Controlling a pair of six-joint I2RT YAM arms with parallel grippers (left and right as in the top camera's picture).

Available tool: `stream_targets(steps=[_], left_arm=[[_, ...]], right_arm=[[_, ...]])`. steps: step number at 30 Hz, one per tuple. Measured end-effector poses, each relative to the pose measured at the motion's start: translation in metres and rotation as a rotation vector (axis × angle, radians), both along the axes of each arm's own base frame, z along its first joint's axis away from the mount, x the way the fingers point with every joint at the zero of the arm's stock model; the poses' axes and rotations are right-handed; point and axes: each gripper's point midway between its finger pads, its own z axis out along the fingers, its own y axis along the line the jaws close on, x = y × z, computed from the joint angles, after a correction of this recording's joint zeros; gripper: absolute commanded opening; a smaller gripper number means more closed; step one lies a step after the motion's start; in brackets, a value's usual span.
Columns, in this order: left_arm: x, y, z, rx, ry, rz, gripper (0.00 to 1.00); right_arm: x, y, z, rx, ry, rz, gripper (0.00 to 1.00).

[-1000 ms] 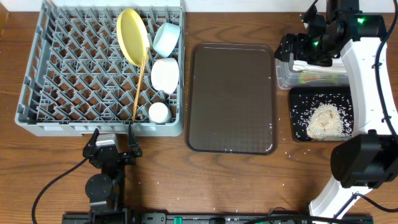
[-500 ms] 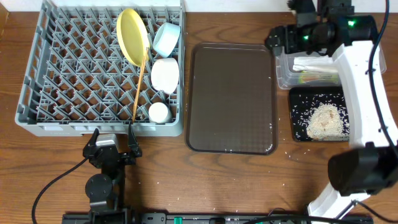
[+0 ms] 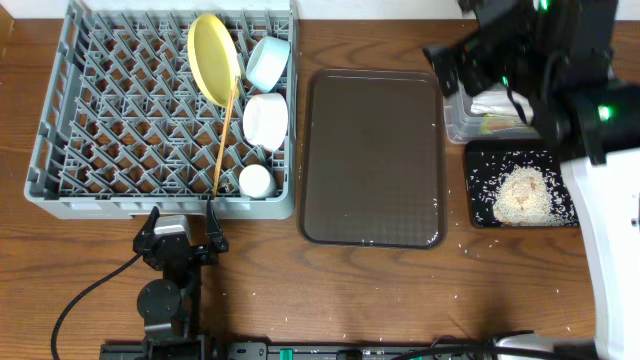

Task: Sort waste into correct bins and load items into the dishwasher

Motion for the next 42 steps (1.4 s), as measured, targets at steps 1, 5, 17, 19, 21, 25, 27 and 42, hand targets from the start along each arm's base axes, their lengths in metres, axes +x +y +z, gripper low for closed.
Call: stream_targets(steps=[1, 5, 17, 19, 21, 25, 27, 42], left_arm=[[0.0, 0.0, 0.0, 0.0, 0.0, 0.0, 0.91], [0.0, 0.0, 0.0, 0.0, 0.001, 0.0, 0.91], [0.0, 0.0, 0.0, -0.001, 0.002, 0.0, 0.91], [0.0, 0.0, 0.0, 0.0, 0.002, 0.0, 0.91], [0.0, 0.0, 0.0, -0.001, 0.002, 0.0, 0.91], [0.0, 0.0, 0.0, 0.0, 0.003, 0.0, 0.91], [0.0, 0.0, 0.0, -0.001, 0.003, 0.0, 0.91], [0.0, 0.0, 0.001, 0.0, 0.003, 0.0, 0.91]], right_arm=[[-0.003, -0.001, -0.001, -0.007, -0.008, 0.005, 0.99], [-0.039, -0.004, -0.024, -0.068, -0.065, 0.068, 0.99], [-0.144, -0.023, -0.148, -0.162, -0.152, 0.13, 0.99], [-0.151, -0.025, -0.161, -0.16, -0.195, 0.125, 0.99], [-0.158, -0.027, -0.178, -0.158, -0.24, 0.119, 0.99], [-0.169, -0.028, -0.199, -0.147, -0.318, 0.117, 0.99], [-0.175, -0.029, -0.212, -0.144, -0.338, 0.118, 0.99], [-0.194, -0.023, -0.215, -0.092, -0.509, 0.176, 0.99]])
